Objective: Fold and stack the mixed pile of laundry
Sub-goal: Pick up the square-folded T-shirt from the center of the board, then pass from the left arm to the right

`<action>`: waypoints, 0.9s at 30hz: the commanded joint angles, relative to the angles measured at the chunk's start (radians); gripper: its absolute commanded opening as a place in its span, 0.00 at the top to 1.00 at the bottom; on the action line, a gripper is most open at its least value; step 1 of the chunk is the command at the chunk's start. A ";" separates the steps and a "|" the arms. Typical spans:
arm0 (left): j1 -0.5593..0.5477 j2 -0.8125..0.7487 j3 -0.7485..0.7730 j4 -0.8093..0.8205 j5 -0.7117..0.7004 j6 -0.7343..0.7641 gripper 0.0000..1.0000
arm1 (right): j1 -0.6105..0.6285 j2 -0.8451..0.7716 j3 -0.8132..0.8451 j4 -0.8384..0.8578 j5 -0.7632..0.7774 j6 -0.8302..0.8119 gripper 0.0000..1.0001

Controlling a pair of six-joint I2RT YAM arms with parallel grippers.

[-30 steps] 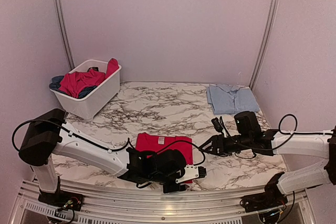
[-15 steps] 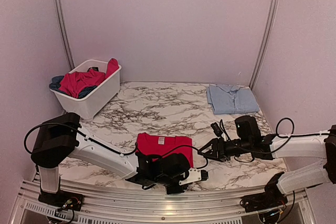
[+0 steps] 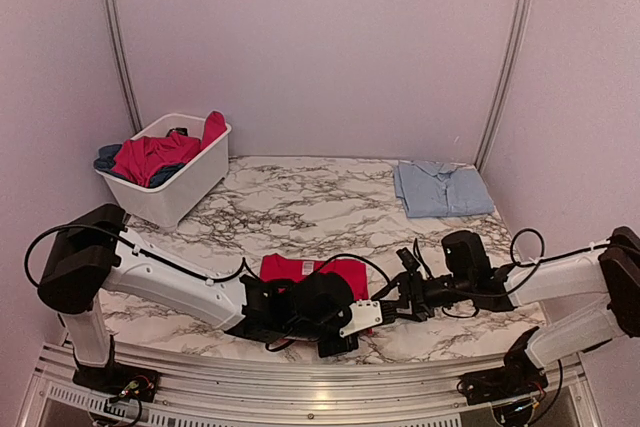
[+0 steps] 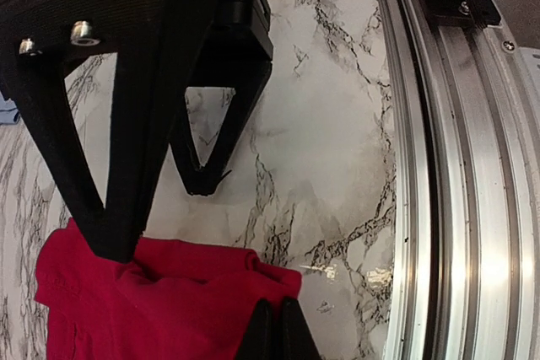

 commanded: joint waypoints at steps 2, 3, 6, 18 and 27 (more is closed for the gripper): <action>0.012 -0.056 -0.009 0.030 -0.008 -0.002 1.00 | 0.044 0.059 -0.015 0.197 -0.037 0.124 0.19; 0.013 -0.057 -0.008 0.029 -0.009 0.000 1.00 | 0.050 0.071 -0.021 0.243 -0.038 0.152 0.18; 0.012 -0.066 -0.011 0.031 -0.014 0.002 1.00 | 0.080 0.135 -0.018 0.338 -0.030 0.228 0.03; 0.014 -0.069 -0.017 0.055 -0.032 -0.004 1.00 | 0.122 0.338 -0.005 0.641 0.092 0.497 0.23; 0.018 -0.072 -0.036 0.084 -0.042 -0.001 1.00 | 0.124 0.525 0.015 0.869 0.214 0.616 0.50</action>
